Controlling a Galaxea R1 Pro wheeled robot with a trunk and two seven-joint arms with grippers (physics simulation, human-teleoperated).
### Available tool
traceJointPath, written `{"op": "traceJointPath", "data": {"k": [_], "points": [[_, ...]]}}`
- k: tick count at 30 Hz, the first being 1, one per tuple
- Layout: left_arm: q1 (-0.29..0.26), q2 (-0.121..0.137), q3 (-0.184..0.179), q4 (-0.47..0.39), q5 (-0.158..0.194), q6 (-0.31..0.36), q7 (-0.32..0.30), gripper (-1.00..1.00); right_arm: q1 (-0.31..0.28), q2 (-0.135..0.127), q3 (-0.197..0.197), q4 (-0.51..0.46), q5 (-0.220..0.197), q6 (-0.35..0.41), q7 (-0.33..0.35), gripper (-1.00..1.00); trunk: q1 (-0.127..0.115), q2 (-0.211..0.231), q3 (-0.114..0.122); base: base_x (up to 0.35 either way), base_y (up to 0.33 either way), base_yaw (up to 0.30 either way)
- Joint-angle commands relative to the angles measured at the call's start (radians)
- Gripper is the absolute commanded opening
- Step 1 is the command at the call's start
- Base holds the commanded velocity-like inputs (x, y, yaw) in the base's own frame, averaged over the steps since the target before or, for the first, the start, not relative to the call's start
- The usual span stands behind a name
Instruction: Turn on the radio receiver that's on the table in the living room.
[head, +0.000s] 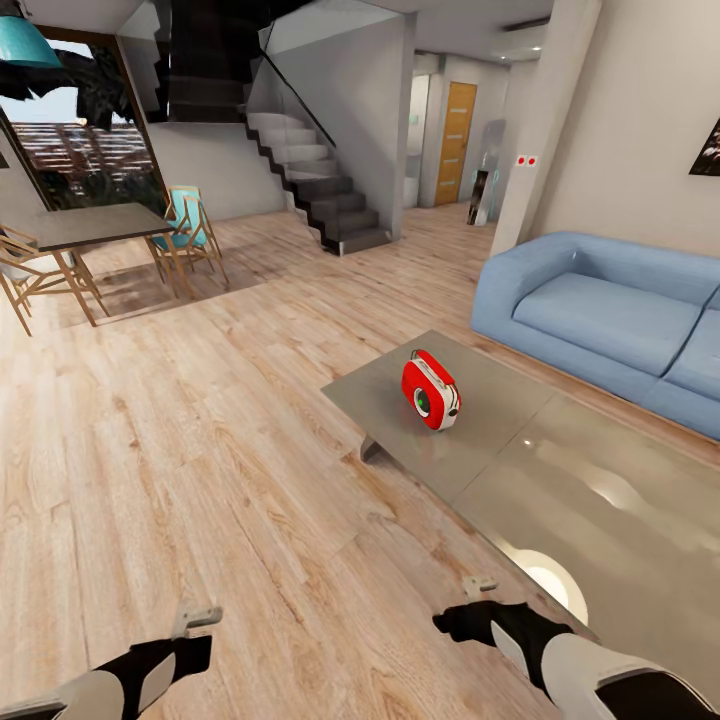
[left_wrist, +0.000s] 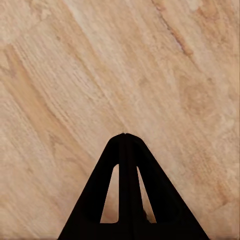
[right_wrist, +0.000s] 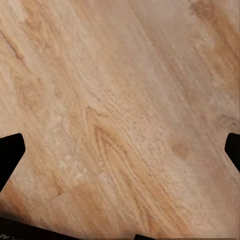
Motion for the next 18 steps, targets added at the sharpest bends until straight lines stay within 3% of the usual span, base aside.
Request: {"op": "traceJointPath", "data": {"k": [1,18], "points": [[0.008,0.0,0.0,0.0,0.0,0.0,0.0,-1.0,0.009,0.0,0.0,0.0,0.0,-0.006,-0.002,1.0,0.0,0.0,0.0,0.0,0.0,0.0],[0.138,0.0,0.0,0.0,0.0,-0.014,0.0,-1.0,0.138,-0.028,0.0,0.0,0.0,-0.069,-0.007,1.0,0.0,0.0,0.0,0.0,0.0,0.0]]}}
